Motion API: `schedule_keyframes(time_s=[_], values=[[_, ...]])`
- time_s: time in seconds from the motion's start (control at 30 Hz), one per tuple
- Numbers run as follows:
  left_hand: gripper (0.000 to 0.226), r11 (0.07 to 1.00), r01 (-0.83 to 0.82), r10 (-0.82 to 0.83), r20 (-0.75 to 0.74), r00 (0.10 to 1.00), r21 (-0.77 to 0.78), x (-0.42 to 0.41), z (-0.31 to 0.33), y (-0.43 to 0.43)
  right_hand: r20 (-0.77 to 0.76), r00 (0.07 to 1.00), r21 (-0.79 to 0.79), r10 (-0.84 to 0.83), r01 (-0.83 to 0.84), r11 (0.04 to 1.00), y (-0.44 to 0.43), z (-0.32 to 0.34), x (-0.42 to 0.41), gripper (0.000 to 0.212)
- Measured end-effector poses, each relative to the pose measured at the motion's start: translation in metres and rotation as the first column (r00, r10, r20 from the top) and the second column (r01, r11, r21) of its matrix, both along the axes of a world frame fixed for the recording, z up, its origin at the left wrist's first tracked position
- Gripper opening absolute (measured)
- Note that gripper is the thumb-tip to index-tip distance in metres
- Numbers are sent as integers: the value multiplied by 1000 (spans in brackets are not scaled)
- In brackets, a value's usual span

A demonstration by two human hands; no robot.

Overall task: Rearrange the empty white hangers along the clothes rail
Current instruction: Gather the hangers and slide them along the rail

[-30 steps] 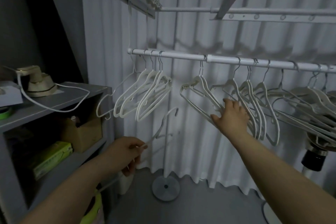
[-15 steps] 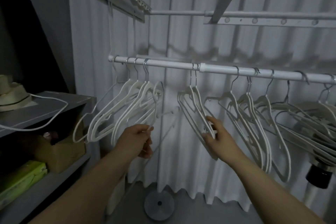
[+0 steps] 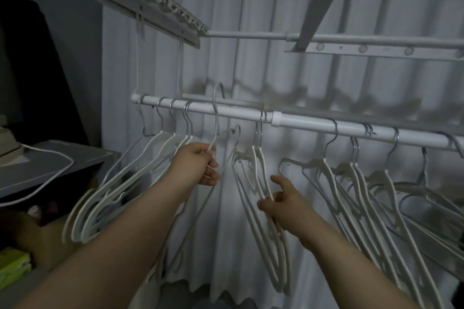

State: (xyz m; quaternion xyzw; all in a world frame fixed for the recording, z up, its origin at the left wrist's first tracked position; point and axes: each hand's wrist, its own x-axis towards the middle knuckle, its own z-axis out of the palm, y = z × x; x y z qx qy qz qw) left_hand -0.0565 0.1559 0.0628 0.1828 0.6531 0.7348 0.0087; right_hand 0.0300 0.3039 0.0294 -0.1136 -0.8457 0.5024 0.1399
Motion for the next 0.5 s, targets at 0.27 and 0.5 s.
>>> schedule_keyframes(time_s=[0.27, 0.5], values=[[25, 999, 18, -17, 22, 1000, -38, -24, -10, -7, -10, 1000, -181, -4, 2, 983, -3, -5, -8, 22], [20, 992, 12, -4, 64, 998, -129, -38, -18, -21, -90, 993, -223, -78, 56, 973, -11, -7, -2, 13]])
